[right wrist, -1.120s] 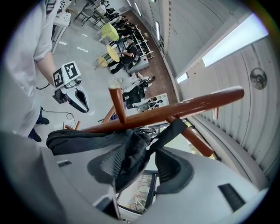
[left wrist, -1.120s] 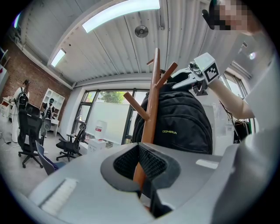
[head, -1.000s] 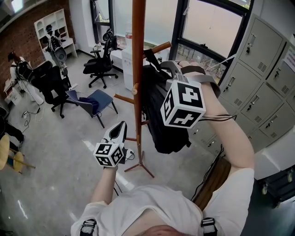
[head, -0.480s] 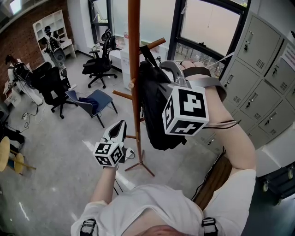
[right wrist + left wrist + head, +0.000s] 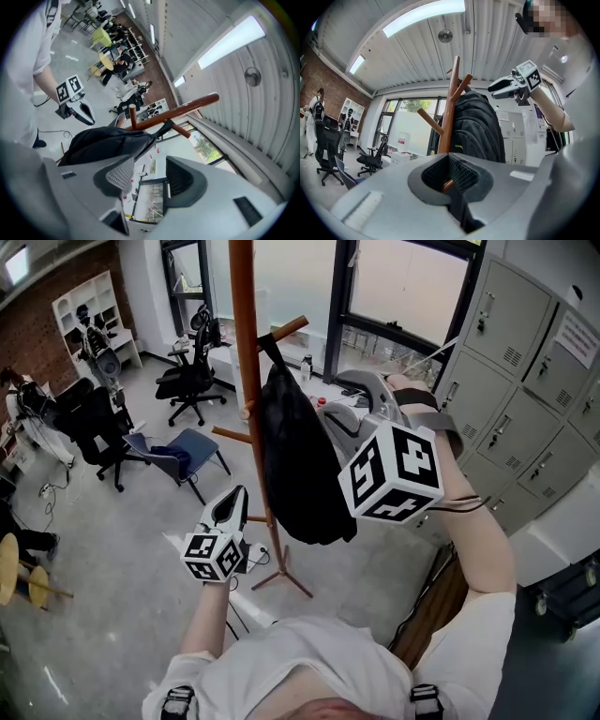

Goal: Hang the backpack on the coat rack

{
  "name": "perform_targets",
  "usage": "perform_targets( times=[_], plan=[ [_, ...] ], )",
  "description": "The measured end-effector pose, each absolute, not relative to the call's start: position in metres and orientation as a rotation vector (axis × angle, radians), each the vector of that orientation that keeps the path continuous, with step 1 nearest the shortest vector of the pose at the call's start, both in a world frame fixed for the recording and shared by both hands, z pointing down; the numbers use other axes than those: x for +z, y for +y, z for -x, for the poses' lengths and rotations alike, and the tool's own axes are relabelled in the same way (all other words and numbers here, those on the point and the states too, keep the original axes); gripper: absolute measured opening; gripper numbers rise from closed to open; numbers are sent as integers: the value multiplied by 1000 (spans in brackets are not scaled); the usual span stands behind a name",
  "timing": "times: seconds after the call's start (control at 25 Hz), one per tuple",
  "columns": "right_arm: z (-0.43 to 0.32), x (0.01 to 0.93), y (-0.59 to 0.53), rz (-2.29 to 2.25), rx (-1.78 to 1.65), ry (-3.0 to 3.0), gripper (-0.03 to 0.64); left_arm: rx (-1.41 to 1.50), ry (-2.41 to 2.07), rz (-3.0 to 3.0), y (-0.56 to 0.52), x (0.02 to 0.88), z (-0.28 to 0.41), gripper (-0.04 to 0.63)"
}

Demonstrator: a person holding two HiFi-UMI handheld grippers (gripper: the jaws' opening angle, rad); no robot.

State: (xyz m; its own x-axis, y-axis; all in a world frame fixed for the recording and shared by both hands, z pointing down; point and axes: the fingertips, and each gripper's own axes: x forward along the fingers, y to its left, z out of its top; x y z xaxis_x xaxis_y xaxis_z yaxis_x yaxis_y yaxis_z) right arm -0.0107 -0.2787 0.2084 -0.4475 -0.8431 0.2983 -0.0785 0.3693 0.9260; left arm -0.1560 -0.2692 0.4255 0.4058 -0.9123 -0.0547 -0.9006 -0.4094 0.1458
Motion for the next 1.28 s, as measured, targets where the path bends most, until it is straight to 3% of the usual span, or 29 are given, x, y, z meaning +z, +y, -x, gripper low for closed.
perform_targets(
  times=[0.2,0.56,1.28],
  plan=[
    [-22,203,-277,-977,-1143,-1947,207,-170,-1672,-2578,-263,419,148,11],
    [-76,229,-271,-1251,-850,-2411,17,-119,-1708,-2570,-258,427,142,11],
    [-147,407,-304,-1699,-174,-2489,9,-79,-1764,-2524,-256,465,113,11]
  ],
)
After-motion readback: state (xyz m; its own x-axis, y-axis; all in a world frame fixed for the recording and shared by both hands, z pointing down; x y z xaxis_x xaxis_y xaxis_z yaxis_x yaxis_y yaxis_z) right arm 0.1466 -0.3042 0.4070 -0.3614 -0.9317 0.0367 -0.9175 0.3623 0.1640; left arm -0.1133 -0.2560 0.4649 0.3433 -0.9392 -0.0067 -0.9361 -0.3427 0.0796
